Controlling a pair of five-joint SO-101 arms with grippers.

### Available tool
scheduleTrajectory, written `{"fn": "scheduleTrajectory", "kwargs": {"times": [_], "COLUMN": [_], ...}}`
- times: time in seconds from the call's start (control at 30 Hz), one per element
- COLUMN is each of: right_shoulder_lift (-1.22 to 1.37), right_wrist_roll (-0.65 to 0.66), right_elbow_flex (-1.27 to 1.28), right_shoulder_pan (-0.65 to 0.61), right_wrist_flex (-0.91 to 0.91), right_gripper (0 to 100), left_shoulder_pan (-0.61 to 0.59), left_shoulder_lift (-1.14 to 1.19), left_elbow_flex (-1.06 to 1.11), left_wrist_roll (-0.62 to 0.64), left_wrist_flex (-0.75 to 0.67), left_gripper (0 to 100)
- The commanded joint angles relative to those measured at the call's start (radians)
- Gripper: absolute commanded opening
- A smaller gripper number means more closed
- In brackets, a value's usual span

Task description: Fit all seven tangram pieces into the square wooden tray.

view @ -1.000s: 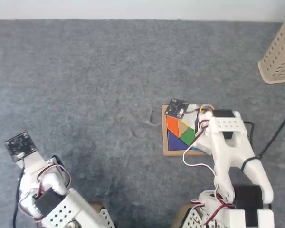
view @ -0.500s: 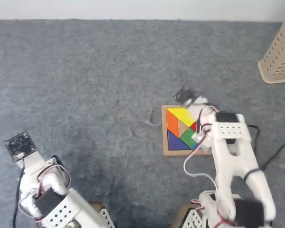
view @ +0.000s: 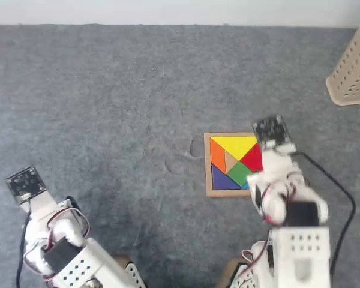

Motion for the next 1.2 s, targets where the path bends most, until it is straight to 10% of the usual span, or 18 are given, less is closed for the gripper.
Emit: {"fn": "scheduleTrajectory", "kwargs": {"times": [0.0,0.5,1.17], "right_shoulder_lift": [-0.234,-0.549,-0.552], "right_wrist_roll": [0.037,0.069,0.071], "right_elbow_flex": [0.109,0.508,0.528], "right_shoulder_pan": [0.015,0.298,0.303], "right_wrist_flex": [0.016,0.008,0.01], "right_gripper": [3.7,0.6,0.6], "left_shoulder_pan": [0.002,0.002,0.002], "left_shoulder_lift": [-0.011,-0.011,-0.011], "left_elbow_flex": [-0.019,-0.019,-0.019], "left_wrist_roll": [0.009,0.009,0.009], "left_wrist_flex": [0.003,0.003,0.003], "left_gripper": [23,23,23]}}
